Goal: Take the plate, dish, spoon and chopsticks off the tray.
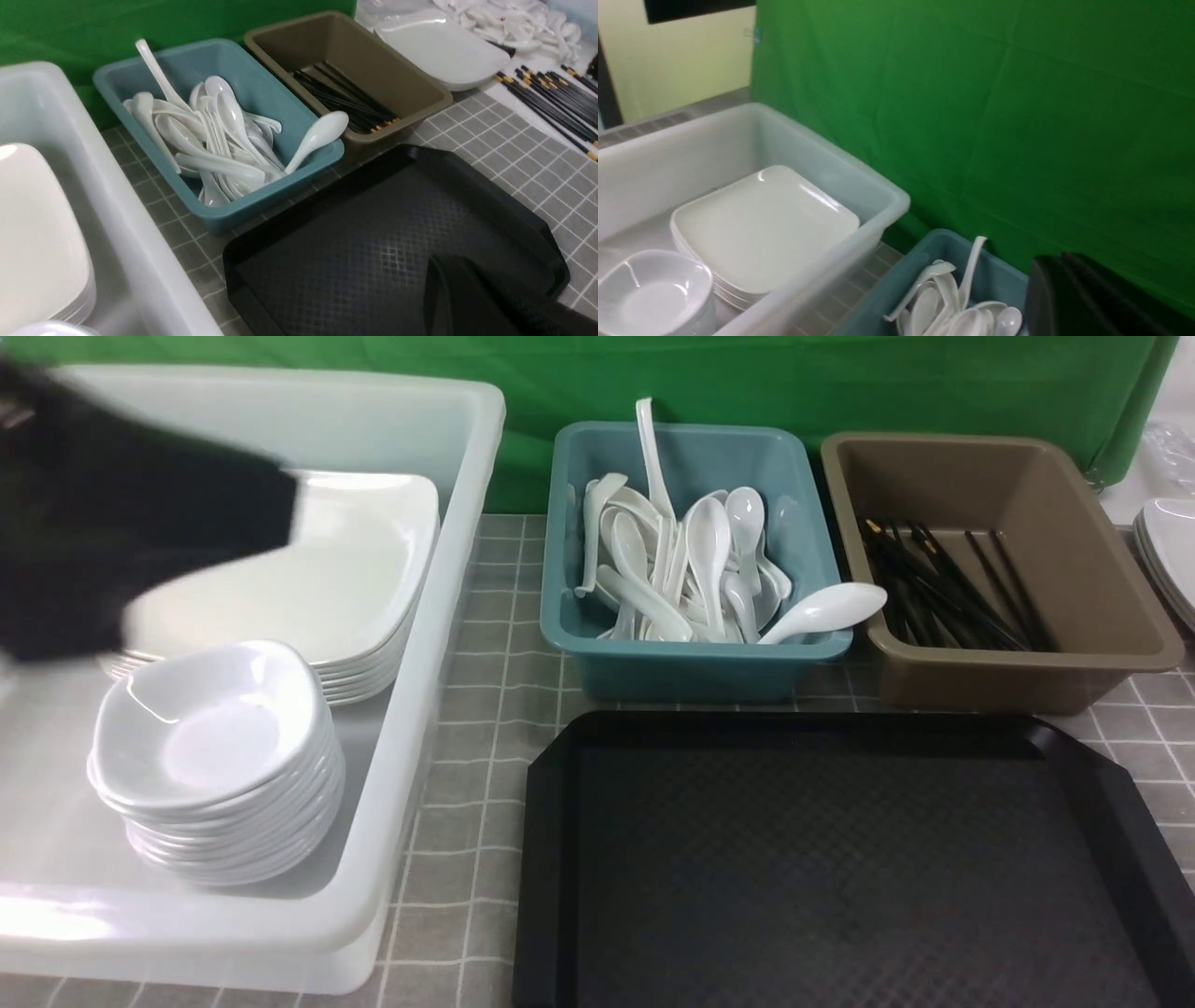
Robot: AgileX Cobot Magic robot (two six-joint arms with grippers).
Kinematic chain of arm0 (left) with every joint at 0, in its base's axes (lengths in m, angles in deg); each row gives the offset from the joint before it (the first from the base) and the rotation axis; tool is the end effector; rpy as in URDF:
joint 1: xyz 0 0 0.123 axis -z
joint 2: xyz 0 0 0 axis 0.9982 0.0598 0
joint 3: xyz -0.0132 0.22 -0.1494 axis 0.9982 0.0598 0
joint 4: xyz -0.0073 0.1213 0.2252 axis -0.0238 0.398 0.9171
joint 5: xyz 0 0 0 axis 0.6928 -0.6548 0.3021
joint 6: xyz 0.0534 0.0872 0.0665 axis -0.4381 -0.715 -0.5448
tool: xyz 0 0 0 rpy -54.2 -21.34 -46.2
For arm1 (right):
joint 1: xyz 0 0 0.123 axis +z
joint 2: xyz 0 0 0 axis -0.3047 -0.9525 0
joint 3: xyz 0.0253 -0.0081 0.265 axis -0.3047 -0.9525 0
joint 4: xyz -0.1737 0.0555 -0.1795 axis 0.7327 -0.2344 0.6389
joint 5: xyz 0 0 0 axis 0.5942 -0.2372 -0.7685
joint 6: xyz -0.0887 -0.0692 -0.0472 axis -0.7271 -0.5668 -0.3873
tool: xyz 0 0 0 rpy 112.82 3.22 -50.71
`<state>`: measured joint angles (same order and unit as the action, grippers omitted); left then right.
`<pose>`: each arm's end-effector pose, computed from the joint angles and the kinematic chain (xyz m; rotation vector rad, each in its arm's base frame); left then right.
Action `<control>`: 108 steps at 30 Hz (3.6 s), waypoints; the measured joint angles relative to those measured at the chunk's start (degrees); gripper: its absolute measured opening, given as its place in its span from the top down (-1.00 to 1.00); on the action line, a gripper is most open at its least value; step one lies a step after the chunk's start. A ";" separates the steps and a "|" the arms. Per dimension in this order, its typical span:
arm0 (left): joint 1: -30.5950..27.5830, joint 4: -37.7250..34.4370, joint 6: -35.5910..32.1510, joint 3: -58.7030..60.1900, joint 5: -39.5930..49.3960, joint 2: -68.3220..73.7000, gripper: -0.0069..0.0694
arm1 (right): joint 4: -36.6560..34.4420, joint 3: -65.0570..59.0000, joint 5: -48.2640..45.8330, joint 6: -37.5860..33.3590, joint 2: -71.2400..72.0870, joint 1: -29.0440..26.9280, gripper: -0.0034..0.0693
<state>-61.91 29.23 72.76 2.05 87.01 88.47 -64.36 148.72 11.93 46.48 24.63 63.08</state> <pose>0.1504 -0.1032 0.4128 0.5719 1.9142 -0.5449 0.1853 0.1458 0.5271 -0.5696 1.5155 0.2931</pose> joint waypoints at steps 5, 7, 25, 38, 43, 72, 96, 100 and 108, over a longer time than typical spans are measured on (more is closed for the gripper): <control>0.06 0.42 2.40 14.09 -7.35 -12.85 0.82 | 5.09 -21.96 12.48 6.45 16.85 0.00 0.82; 0.06 0.54 2.70 19.12 -9.58 -16.80 0.82 | 5.40 -29.59 17.71 6.98 23.02 0.00 0.82; 0.06 -0.13 6.27 43.55 -26.70 -26.78 0.82 | 5.15 -59.77 28.82 10.47 57.46 0.00 0.76; 0.06 0.68 6.25 43.74 -27.74 -26.78 0.81 | 5.15 -60.22 28.82 10.58 57.62 0.00 0.70; 0.06 2.41 6.25 43.74 -27.74 -26.78 0.81 | 5.10 -60.23 28.82 10.60 57.62 0.00 0.66; -23.89 17.90 10.96 64.37 -35.88 -46.03 0.81 | 5.10 -60.28 28.79 10.64 57.62 0.00 0.46; -23.74 17.48 11.10 64.37 -35.88 -46.03 0.81 | 5.10 -60.28 28.79 10.64 57.62 0.00 0.32; -23.74 17.48 11.10 64.37 -35.88 -46.03 0.81 | 4.29 -60.28 28.85 10.49 57.62 0.00 0.30; -23.74 17.48 11.10 64.37 -35.88 -46.03 0.81 | -18.58 -60.62 29.67 -10.67 57.62 0.00 0.26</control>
<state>-85.65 46.71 83.86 66.42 51.13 42.44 -82.94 88.10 41.60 35.81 82.25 63.08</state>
